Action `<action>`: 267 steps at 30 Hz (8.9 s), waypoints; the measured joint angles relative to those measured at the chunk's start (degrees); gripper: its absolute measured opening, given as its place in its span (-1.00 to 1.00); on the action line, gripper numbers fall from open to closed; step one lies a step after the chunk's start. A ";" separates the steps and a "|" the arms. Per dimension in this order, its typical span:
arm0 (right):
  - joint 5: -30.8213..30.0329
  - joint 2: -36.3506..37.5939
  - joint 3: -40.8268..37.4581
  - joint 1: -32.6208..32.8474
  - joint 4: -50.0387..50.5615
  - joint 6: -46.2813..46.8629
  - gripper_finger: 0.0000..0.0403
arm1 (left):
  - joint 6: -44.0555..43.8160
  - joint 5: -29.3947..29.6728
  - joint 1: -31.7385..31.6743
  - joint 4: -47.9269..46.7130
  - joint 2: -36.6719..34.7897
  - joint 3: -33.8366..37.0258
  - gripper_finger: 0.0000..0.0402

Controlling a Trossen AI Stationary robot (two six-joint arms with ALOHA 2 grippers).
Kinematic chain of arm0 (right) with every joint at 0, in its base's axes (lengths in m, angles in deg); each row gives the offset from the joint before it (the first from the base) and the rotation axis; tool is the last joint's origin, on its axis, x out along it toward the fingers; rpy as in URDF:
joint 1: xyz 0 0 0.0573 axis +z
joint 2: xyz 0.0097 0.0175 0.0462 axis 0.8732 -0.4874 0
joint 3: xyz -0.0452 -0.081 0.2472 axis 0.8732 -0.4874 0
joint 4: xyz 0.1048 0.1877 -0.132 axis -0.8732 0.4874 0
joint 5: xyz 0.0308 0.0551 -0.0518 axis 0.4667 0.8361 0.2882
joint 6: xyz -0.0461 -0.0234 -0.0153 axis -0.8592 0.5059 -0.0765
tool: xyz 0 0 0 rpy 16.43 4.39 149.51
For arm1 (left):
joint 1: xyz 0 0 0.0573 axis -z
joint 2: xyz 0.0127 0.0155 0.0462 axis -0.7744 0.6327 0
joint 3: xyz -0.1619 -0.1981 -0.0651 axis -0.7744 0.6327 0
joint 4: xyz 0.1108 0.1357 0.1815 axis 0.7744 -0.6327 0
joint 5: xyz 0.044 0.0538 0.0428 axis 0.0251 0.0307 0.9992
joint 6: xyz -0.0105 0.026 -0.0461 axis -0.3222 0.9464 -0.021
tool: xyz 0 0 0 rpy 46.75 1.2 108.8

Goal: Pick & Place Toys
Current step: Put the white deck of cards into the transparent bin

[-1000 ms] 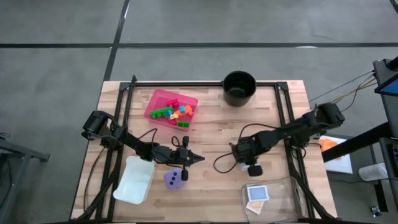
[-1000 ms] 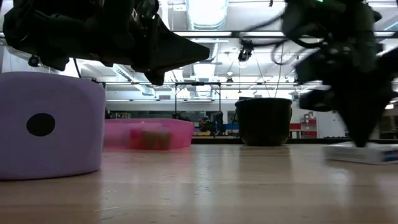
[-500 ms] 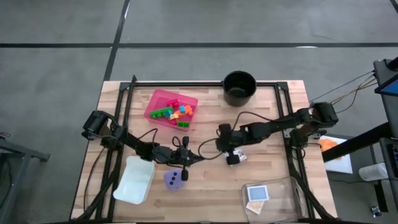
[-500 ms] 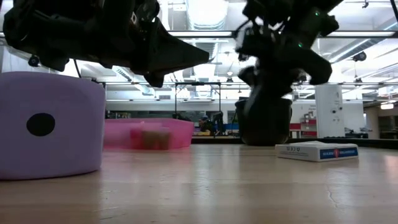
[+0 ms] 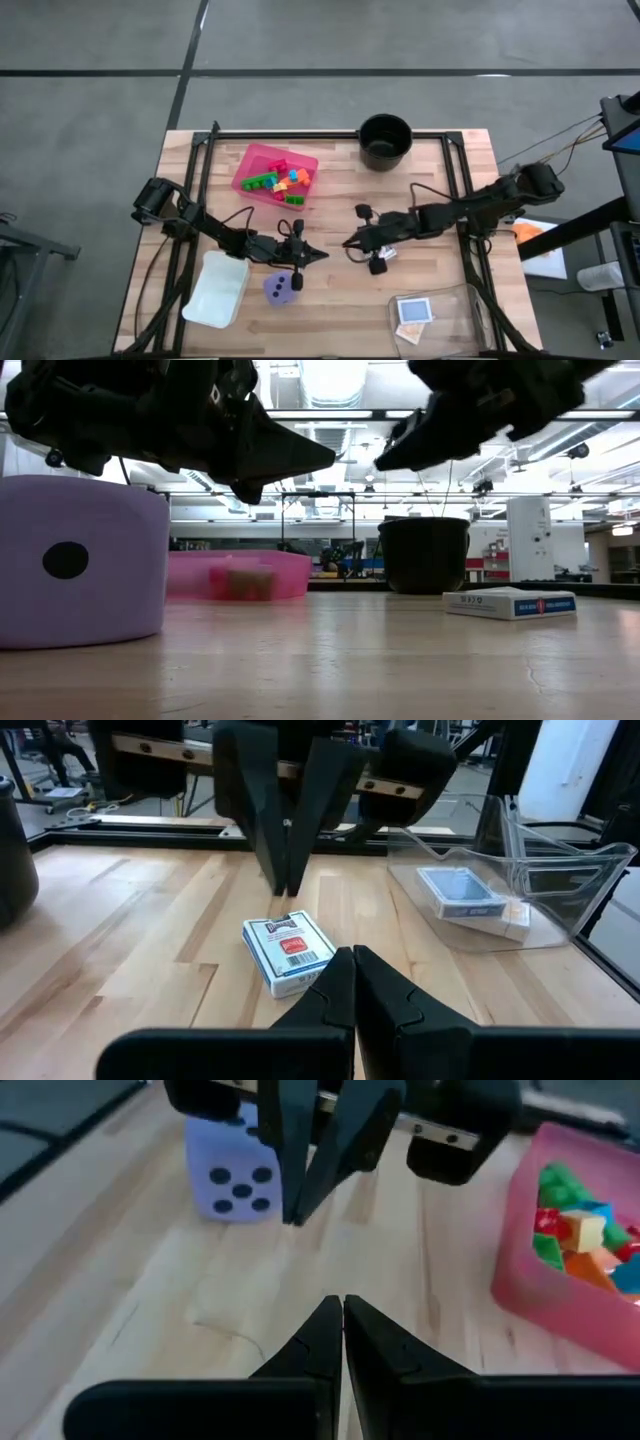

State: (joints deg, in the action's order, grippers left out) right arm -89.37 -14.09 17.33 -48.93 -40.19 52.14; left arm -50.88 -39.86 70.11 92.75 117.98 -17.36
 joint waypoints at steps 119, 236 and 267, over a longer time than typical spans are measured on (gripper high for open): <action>0.75 3.88 -17.33 -3.28 -27.11 7.79 0.41 | -8.99 2.83 -2.64 -58.53 13.38 -27.96 -0.97; 41.88 -21.41 7.09 -25.54 18.08 21.38 0.41 | -14.81 5.97 -1.95 -61.17 14.16 -28.35 -0.97; 37.95 -20.23 8.10 -21.12 17.99 14.46 -0.66 | -6.00 5.28 -1.40 -57.49 12.27 -27.74 -0.97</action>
State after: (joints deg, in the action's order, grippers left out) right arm -51.42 -34.32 25.43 -70.04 -22.20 66.60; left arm -56.88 -34.58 68.70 35.26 130.25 -45.10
